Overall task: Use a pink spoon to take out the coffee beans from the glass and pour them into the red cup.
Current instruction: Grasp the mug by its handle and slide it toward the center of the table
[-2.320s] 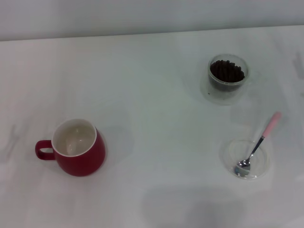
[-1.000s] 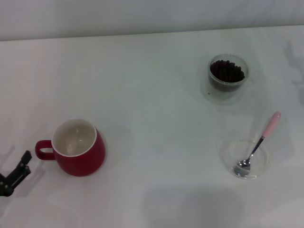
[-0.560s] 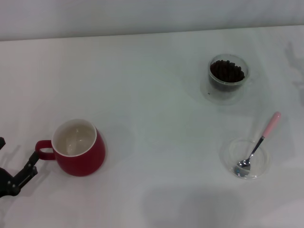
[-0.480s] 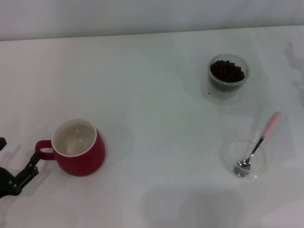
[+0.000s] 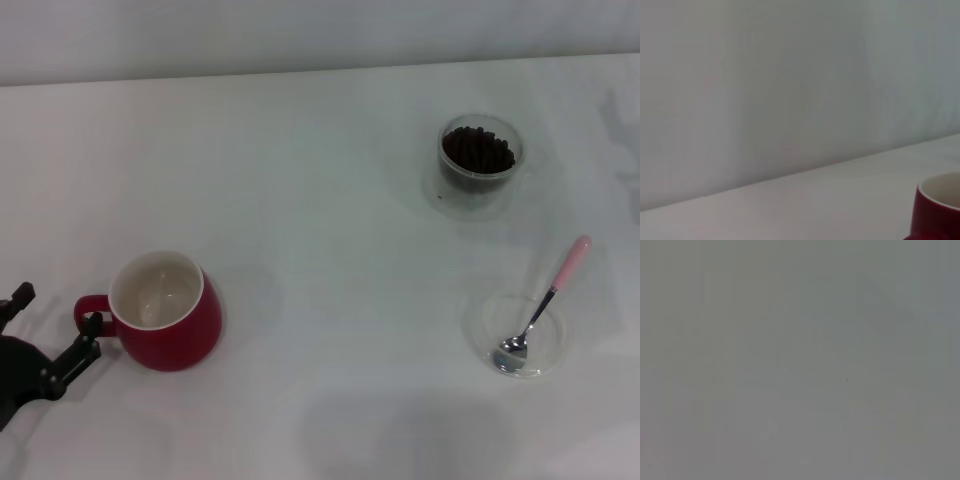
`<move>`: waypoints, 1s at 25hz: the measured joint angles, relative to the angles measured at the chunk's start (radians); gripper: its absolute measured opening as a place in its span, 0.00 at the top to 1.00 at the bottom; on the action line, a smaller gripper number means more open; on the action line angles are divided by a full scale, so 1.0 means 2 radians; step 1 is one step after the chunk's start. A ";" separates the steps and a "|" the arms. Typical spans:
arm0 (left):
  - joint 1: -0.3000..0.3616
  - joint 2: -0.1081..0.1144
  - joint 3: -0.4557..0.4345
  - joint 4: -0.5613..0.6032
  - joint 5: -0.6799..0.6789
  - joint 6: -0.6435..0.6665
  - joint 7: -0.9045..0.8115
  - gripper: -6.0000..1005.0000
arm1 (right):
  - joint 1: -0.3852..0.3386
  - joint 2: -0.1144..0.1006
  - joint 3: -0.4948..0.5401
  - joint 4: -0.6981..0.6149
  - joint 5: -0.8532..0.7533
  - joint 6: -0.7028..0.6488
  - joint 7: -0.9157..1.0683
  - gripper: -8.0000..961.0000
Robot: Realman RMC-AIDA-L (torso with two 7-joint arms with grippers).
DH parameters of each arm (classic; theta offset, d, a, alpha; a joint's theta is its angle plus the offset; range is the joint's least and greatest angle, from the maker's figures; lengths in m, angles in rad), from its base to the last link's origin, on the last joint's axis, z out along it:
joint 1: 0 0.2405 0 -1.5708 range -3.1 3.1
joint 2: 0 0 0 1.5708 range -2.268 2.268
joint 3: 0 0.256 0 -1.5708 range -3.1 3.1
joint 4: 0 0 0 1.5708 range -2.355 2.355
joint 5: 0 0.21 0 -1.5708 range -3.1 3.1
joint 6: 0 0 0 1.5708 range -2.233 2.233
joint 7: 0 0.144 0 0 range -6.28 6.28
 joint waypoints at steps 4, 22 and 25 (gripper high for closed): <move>-0.001 0.000 -0.001 0.012 -0.001 -0.014 0.000 0.12 | -0.001 0.000 0.000 0.001 0.000 0.000 0.000 0.11; -0.004 -0.001 -0.005 0.041 -0.003 -0.038 0.025 0.29 | -0.002 -0.002 0.000 -0.001 0.000 0.000 0.001 0.12; -0.004 -0.001 -0.004 0.044 -0.004 -0.038 0.032 0.35 | -0.003 -0.002 0.000 -0.001 0.000 0.000 0.001 0.12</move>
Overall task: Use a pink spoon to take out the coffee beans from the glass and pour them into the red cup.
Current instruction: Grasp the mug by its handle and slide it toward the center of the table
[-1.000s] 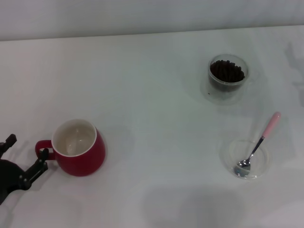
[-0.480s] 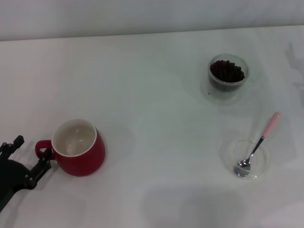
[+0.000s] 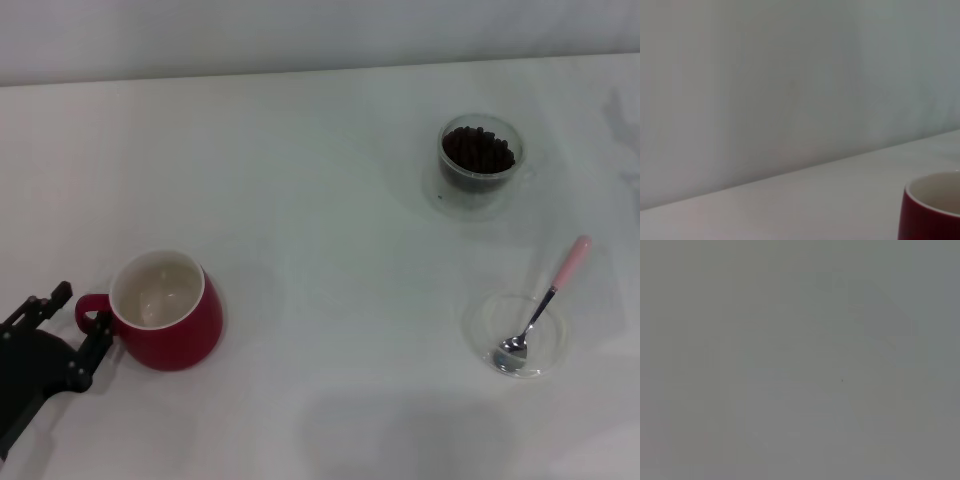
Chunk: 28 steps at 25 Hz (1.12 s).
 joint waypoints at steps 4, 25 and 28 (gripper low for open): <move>-0.002 0.000 0.000 0.006 0.000 -0.004 0.008 0.47 | 0.000 0.000 0.000 -0.003 0.000 0.000 0.000 0.12; -0.004 0.000 -0.001 0.018 0.000 -0.012 0.009 0.76 | 0.002 0.000 0.000 -0.006 0.000 0.002 0.000 0.12; -0.006 0.000 -0.001 0.018 0.000 -0.012 0.009 0.82 | 0.002 0.000 0.000 -0.006 0.000 0.002 0.000 0.12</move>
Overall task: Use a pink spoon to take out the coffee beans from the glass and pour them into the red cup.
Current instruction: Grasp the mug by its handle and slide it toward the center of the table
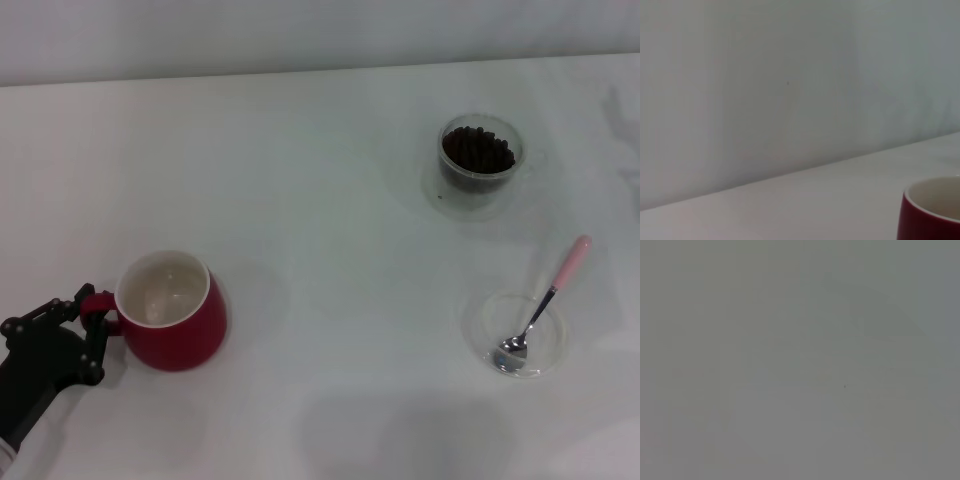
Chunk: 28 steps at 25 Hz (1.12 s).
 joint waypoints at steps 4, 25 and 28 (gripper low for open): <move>-0.004 0.000 0.000 0.001 0.000 0.000 0.000 0.85 | 0.001 0.000 0.000 0.000 0.000 0.000 0.000 0.12; -0.057 -0.002 0.005 0.065 0.013 -0.060 0.041 0.87 | 0.007 0.000 -0.004 -0.008 0.000 0.002 0.000 0.12; -0.064 -0.002 0.005 0.069 0.016 -0.061 0.043 0.87 | 0.007 0.000 -0.005 -0.008 0.000 0.002 0.000 0.12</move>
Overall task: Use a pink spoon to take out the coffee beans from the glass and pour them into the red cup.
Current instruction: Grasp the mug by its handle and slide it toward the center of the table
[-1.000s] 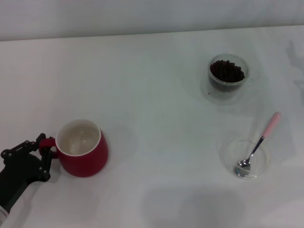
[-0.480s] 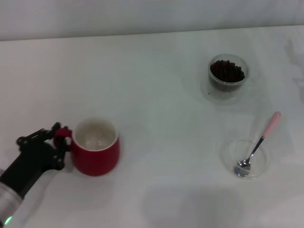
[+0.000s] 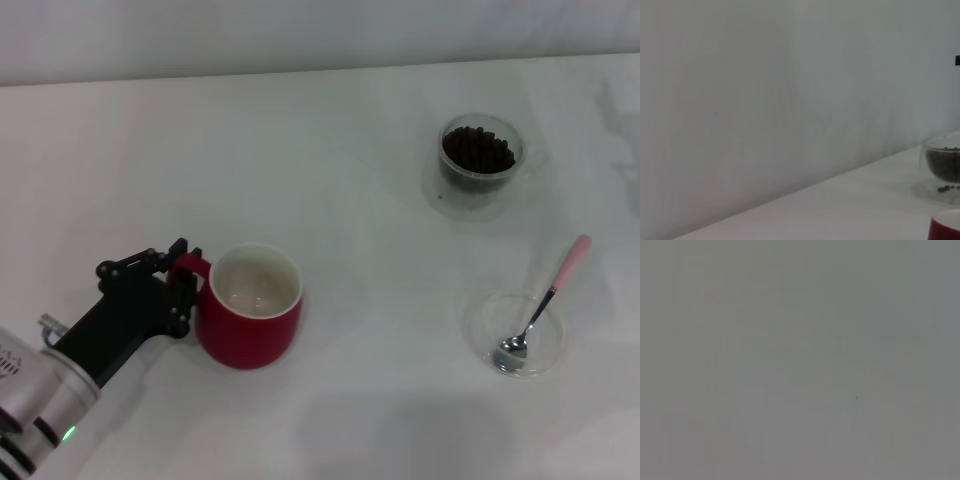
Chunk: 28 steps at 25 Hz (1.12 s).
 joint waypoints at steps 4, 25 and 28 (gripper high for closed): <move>-0.010 -0.001 0.000 0.013 0.003 -0.017 0.000 0.87 | 0.001 0.000 0.000 0.000 -0.001 0.000 0.000 0.12; -0.016 -0.002 -0.001 0.030 0.015 -0.057 0.001 0.88 | -0.002 0.002 0.000 0.005 -0.002 -0.003 0.011 0.12; -0.011 -0.002 -0.004 0.030 0.013 -0.056 0.002 0.88 | -0.002 0.002 0.000 0.005 -0.003 -0.004 0.012 0.12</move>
